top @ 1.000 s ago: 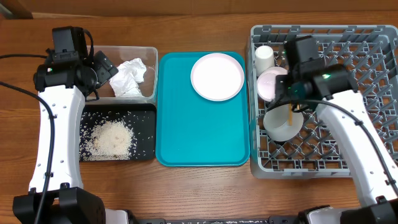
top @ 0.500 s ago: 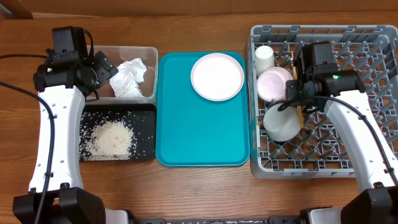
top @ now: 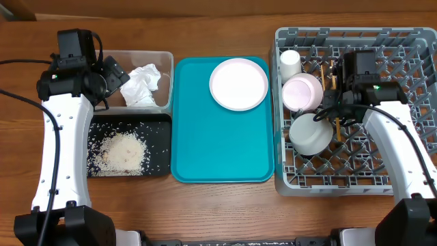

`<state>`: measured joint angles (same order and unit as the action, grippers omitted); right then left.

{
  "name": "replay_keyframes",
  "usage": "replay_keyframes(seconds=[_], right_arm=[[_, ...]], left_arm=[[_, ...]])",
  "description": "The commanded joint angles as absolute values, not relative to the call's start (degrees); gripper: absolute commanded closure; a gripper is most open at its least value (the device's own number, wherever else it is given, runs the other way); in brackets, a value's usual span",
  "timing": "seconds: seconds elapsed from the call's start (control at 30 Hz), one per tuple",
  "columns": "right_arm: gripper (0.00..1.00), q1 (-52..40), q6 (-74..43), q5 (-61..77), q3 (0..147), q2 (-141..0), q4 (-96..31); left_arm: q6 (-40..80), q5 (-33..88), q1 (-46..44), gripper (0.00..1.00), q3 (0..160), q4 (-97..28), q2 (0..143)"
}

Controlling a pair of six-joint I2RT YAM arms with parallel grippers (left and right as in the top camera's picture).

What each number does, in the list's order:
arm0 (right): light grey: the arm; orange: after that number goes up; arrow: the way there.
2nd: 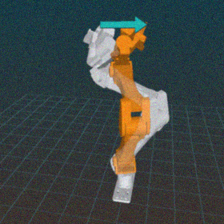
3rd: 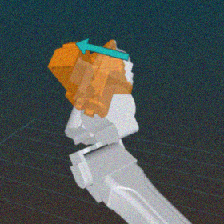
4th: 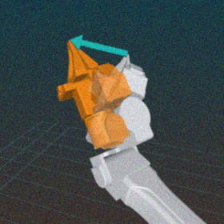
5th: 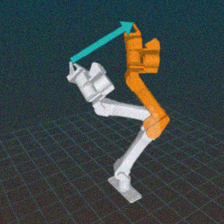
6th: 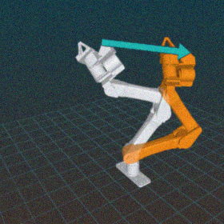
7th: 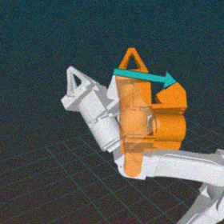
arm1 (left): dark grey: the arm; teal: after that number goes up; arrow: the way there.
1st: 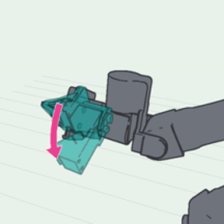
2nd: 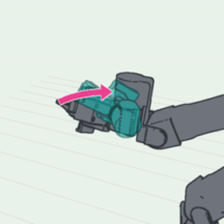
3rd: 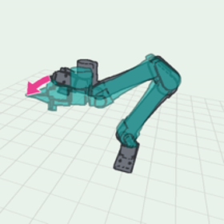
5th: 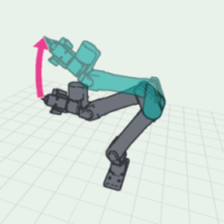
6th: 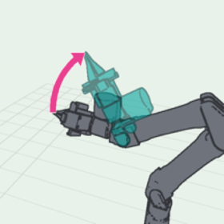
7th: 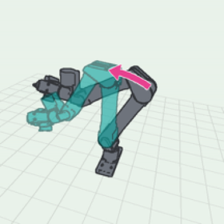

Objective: Sort waste into correct bins and load items into the dishwasher
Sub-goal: 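Place the second chopstick upright in the rack and release it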

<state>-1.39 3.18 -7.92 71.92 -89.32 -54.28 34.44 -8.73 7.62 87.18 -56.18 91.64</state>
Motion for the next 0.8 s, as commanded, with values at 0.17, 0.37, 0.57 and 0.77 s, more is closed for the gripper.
replay_keyframes(seconds=[0.17,0.37,0.57,0.77], right_arm=[[0.81,-1.0,3.5,-7.8,71.7,-89.6,-53.9],[0.74,-1.0,3.4,-7.8,71.7,-89.6,-53.9],[0.69,-1.0,3.0,-5.8,71.7,-89.6,-53.6],[0.59,-1.1,3.0,8.4,71.7,-89.6,-50.0]], left_arm=[[35.2,-8.5,7.8,0.0,87.9,-56.3,91.8],[35.2,-8.5,7.8,0.0,87.9,-56.3,91.8],[35.2,-8.5,7.8,0.0,87.9,-56.3,91.8],[35.2,-8.5,7.8,0.0,87.9,-56.3,91.8]])
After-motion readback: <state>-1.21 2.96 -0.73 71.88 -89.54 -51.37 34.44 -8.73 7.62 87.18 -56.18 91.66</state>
